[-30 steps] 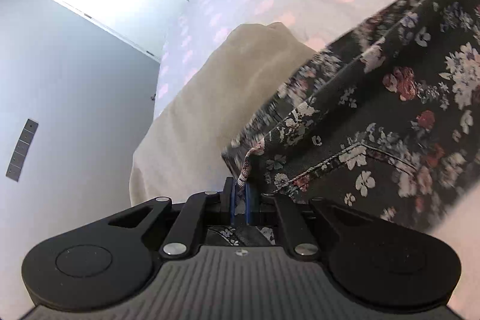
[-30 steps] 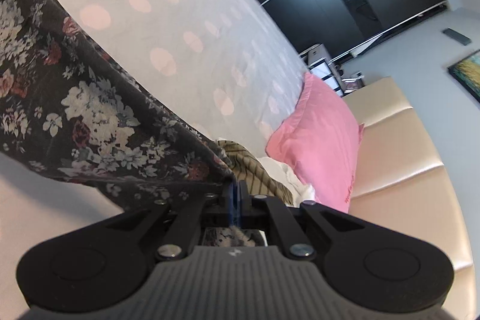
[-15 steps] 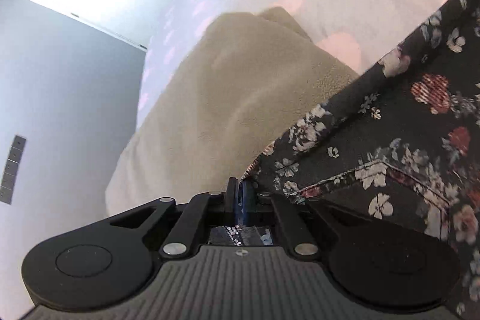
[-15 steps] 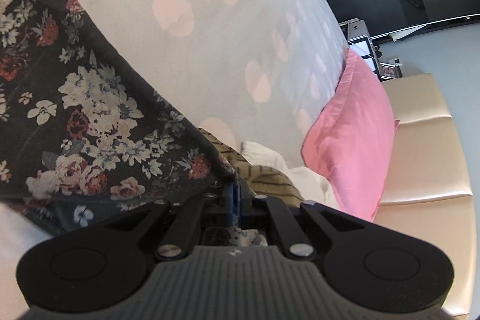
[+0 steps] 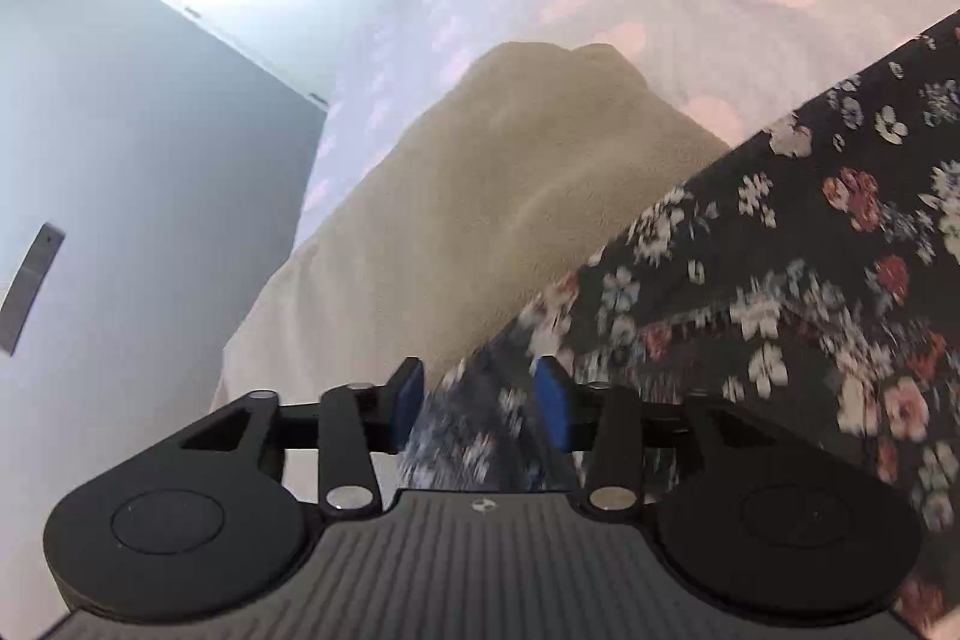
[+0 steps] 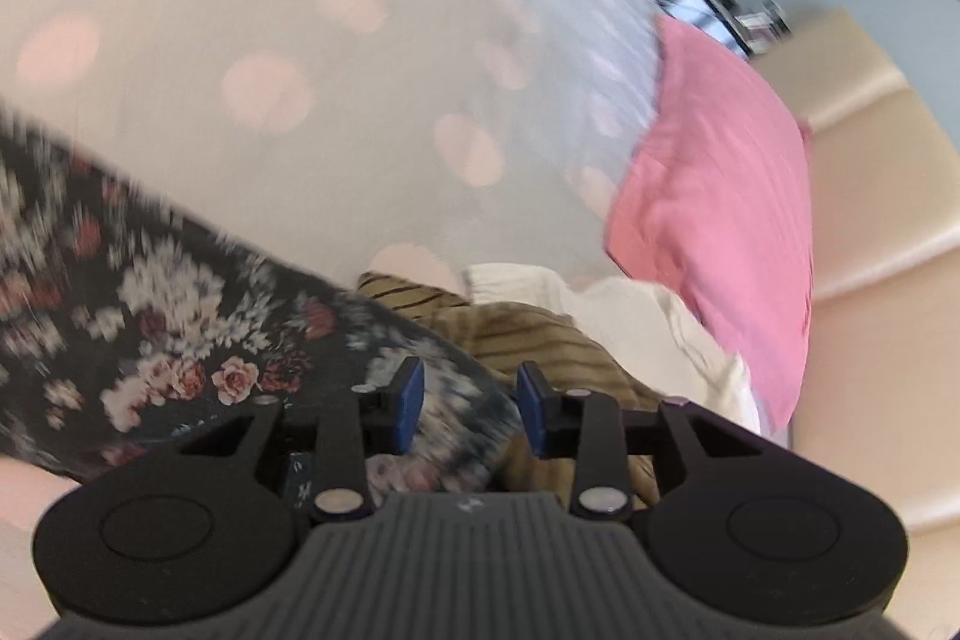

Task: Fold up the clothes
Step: 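Fold the jeans over lengthwise with both grippers and release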

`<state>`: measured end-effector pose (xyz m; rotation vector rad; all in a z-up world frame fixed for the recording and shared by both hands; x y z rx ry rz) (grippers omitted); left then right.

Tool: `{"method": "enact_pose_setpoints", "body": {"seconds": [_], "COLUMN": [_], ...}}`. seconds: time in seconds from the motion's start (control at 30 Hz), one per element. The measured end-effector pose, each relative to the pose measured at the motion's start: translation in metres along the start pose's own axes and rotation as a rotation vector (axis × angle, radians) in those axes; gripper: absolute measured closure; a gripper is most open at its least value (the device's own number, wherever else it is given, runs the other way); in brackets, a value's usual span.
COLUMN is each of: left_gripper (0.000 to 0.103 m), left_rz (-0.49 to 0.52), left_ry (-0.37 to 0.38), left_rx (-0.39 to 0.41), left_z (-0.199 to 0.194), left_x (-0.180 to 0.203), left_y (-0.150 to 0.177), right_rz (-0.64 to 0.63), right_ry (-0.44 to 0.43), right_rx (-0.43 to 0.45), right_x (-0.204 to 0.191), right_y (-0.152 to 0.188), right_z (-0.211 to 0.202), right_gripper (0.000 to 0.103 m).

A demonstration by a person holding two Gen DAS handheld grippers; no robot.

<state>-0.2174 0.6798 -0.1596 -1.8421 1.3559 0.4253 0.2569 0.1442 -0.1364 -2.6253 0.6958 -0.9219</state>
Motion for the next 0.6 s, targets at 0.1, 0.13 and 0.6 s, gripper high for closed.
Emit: {"method": "enact_pose_setpoints", "body": {"seconds": [0.1,0.13,0.6], "left_gripper": [0.063,0.063,0.062], "left_rz": [-0.018,-0.021,-0.069], "left_ry": [0.009,0.015,0.097], "left_rx": [-0.012,-0.016,-0.118], "left_z": [-0.015,-0.021,-0.054], "left_x": [0.001,0.002,0.05], "left_y": [0.017,0.023,0.071], "right_rz": [0.123,0.156,0.342], "right_ry": [-0.046,-0.059,-0.109], "right_rx": [-0.01,-0.015,-0.072], "right_x": [0.017,0.02,-0.007], "right_y": [0.013,0.019,0.082], "right_z": [-0.019,-0.023,0.011], "right_gripper": [0.066,0.066,0.086]}}
Point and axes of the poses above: each gripper's, at about its wrist camera, not at the fingertips, and z roughly the way its jaws point, x to its right, y to its underside, the point moved 10 cm from there along z, roughly the way its jaws point, and after that the axes turned 1 degree about z, right-handed, at the moved point
